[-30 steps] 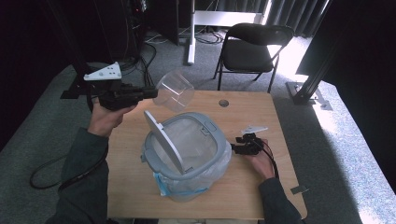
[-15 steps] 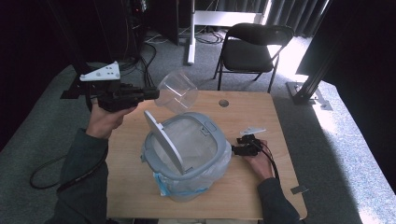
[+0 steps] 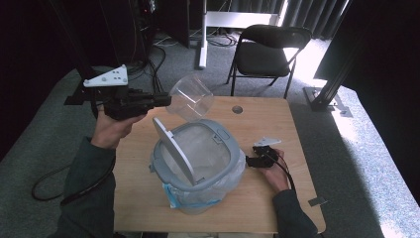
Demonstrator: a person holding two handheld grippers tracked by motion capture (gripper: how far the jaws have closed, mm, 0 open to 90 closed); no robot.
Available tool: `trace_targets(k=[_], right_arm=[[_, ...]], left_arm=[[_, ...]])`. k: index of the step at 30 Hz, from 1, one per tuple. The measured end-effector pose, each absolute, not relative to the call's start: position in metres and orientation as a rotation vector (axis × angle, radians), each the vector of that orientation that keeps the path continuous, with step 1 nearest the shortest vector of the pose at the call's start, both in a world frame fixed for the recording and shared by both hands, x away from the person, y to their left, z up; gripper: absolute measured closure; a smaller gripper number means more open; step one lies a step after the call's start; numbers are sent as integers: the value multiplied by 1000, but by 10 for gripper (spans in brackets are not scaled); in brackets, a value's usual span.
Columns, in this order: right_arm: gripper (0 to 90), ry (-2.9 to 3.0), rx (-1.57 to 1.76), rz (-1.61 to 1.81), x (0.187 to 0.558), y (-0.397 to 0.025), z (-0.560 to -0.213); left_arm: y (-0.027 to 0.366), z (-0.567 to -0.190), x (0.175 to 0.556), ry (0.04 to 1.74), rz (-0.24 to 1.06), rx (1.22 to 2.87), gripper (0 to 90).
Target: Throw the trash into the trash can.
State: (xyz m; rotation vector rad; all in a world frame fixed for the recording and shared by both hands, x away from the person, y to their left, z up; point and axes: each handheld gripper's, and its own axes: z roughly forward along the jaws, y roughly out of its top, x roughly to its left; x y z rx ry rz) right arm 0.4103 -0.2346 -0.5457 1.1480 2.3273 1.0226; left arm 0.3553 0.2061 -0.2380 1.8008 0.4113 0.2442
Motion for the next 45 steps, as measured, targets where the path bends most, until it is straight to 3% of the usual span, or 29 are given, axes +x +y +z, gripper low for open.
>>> trace_targets(k=[45], right_arm=[[327, 2308, 1154, 1031, 408, -236, -547]], left_arm=[[194, -219, 319, 304, 235, 1803, 834]])
